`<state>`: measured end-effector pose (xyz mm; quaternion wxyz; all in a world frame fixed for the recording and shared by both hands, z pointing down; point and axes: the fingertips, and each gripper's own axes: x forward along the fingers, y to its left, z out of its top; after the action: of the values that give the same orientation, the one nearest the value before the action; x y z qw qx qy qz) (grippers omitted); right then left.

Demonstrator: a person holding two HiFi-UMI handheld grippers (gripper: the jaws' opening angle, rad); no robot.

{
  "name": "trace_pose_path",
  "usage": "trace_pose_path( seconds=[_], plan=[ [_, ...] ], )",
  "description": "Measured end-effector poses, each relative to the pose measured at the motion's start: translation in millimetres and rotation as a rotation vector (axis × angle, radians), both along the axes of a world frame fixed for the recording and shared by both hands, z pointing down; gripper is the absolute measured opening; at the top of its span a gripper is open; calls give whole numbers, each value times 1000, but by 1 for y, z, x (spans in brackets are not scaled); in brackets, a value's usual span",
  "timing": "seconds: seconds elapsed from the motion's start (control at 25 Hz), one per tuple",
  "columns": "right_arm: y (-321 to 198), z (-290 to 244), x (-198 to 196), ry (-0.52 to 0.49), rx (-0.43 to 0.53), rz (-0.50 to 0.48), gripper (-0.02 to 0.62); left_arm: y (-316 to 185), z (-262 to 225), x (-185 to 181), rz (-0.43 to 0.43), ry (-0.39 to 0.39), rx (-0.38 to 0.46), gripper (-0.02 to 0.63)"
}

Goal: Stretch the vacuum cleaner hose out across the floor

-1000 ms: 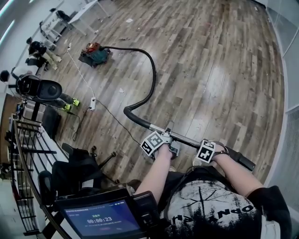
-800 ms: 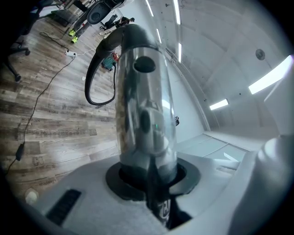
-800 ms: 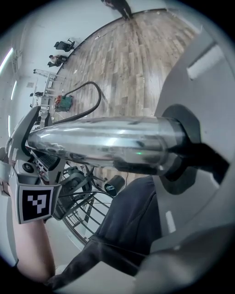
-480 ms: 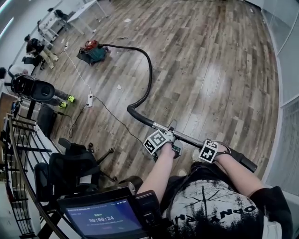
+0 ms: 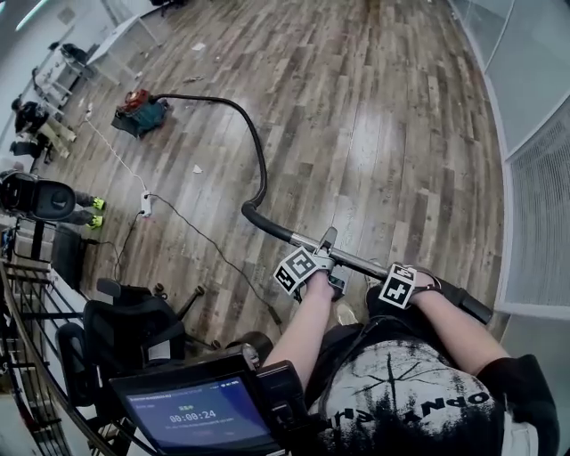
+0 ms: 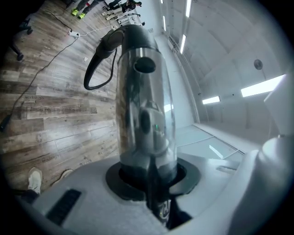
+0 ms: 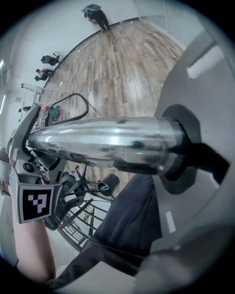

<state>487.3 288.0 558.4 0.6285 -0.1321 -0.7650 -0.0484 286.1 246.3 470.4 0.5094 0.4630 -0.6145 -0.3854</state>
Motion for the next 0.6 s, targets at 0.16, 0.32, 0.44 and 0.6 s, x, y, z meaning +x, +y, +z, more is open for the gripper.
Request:
trace_pose_path(
  seconds=[0.16,0.32,0.44,0.6],
  plan=[
    [2,-1,25,-5,6,27,57,-3,-2,26,23,-9,4,81],
    [1,-2,50,-20,1,31,57,-5,-6,52,28,-25,3,83],
    [-4,-3,75,-35,-1,18,57,-8,-10,79,22,-39,3,83],
    [-18,-2,125,-36,-9,-16,57,-16,-9,127,-15,-37,-8,83]
  ],
)
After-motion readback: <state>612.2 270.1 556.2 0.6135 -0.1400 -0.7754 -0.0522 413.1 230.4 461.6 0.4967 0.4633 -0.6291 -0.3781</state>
